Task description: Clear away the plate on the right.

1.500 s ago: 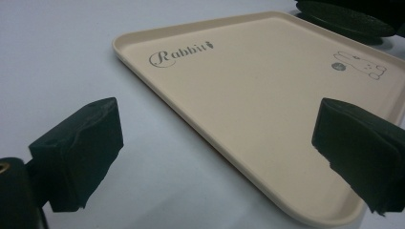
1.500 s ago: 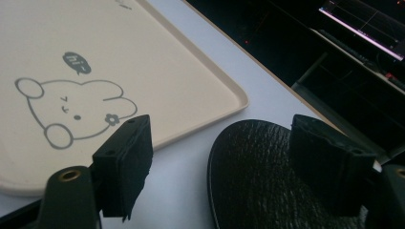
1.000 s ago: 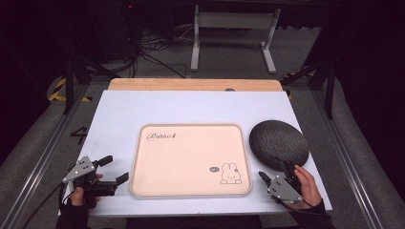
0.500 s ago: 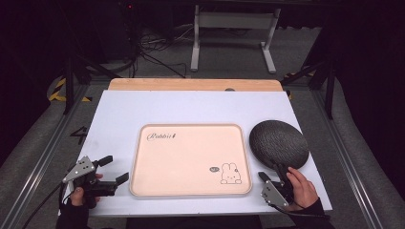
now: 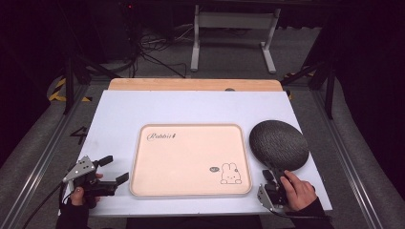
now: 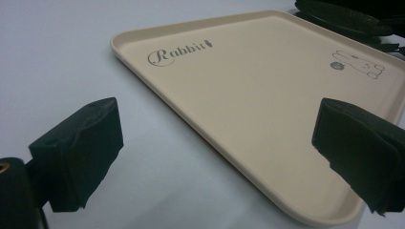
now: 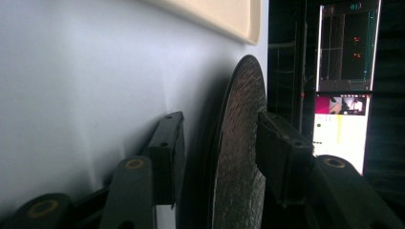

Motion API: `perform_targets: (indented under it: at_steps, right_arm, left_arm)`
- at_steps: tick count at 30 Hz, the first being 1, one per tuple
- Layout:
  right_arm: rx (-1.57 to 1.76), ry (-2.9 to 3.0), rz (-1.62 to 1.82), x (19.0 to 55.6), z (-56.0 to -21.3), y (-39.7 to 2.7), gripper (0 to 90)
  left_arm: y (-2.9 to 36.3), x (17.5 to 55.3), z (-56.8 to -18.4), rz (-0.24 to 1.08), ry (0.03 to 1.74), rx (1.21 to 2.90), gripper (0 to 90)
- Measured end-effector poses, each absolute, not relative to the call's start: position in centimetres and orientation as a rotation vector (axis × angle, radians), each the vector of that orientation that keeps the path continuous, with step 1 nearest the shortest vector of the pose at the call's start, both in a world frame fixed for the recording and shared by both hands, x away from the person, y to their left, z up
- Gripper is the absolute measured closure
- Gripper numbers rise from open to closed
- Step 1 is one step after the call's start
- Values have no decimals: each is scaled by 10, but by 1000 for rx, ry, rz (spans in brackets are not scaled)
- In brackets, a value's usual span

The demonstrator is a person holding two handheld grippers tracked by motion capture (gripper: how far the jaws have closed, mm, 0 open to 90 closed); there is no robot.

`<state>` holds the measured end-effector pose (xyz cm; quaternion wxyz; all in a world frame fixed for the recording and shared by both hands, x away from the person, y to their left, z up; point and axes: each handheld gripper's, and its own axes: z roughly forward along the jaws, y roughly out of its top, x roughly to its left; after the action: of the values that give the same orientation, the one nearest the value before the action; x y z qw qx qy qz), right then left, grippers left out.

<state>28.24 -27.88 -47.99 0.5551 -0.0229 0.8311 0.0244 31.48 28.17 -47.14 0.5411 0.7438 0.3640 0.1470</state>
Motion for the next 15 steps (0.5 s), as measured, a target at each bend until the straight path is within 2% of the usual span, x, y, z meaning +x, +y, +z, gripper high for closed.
perform_targets:
  at_steps: [15]
  right_arm:
    - [22, 1949, -55, 290, -485, -280, 657]
  left_arm:
    - [281, 315, -472, 345, 869, 1765, 40]
